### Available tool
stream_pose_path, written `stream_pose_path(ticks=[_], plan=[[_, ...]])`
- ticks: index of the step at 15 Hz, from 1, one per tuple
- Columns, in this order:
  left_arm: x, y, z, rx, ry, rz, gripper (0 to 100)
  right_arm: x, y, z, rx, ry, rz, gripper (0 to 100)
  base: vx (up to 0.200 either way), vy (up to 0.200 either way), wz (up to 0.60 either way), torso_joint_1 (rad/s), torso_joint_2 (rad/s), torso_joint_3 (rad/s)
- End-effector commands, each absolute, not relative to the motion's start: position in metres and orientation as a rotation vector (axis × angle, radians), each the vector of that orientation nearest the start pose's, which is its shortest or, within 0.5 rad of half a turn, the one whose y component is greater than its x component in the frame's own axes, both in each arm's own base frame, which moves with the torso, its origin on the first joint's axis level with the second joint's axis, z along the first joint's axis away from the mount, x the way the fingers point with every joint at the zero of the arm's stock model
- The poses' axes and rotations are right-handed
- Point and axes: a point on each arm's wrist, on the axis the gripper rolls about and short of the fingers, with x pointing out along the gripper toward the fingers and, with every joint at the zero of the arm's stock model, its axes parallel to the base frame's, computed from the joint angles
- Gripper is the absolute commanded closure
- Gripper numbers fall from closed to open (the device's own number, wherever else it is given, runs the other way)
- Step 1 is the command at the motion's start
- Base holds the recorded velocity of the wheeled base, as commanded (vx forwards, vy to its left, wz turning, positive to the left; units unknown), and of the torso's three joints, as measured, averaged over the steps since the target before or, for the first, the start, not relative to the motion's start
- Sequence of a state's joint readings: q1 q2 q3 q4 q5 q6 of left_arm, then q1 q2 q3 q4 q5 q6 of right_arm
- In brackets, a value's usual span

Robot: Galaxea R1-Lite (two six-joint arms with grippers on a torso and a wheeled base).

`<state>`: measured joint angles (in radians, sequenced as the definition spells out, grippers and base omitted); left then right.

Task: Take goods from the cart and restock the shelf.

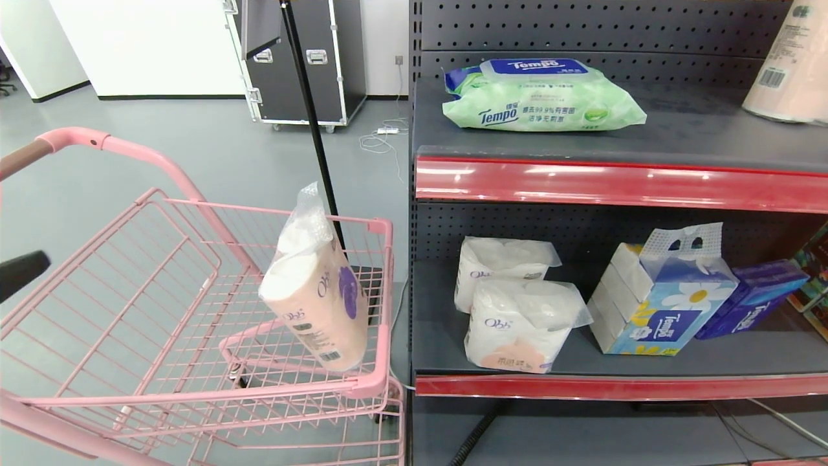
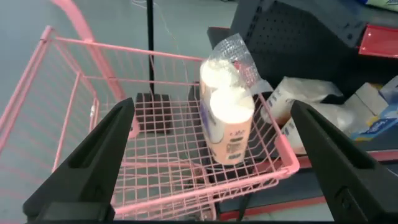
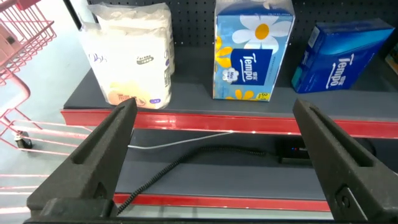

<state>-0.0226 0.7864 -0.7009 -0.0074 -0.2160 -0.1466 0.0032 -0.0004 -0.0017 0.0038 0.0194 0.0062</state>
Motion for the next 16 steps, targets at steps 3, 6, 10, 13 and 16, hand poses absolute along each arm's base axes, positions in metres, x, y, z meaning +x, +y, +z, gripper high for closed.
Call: stream_pose_path(ticks=[3, 6, 10, 13, 16], plan=[[0.157, -0.014, 0.222, -0.032, 0.229, -0.278, 0, -0.023, 0.0, 0.075, 0.005, 0.003, 0.025, 0, 0.0, 0.0, 0.0, 0.0, 0.0, 0.0], [0.148, -0.035, 0.207, 0.025, 0.263, -0.459, 0, -0.023, 0.0, 0.075, 0.005, 0.003, 0.025, 0, 0.0, 0.0, 0.0, 0.0, 0.0, 0.0], [0.145, -0.038, 0.196, 0.029, 0.313, -0.461, 0, -0.023, 0.0, 0.075, 0.006, 0.003, 0.025, 0, 0.0, 0.0, 0.0, 0.0, 0.0, 0.0], [0.138, -0.046, 0.192, 0.035, 0.351, -0.524, 0, -0.023, 0.0, 0.075, 0.006, 0.003, 0.025, 0, 0.0, 0.0, 0.0, 0.0, 0.0, 0.0], [0.132, -0.057, 0.181, 0.019, 0.424, -0.595, 0, -0.023, 0.0, 0.076, 0.006, 0.002, 0.025, 0, 0.0, 0.0, 0.0, 0.0, 0.0, 0.0]])
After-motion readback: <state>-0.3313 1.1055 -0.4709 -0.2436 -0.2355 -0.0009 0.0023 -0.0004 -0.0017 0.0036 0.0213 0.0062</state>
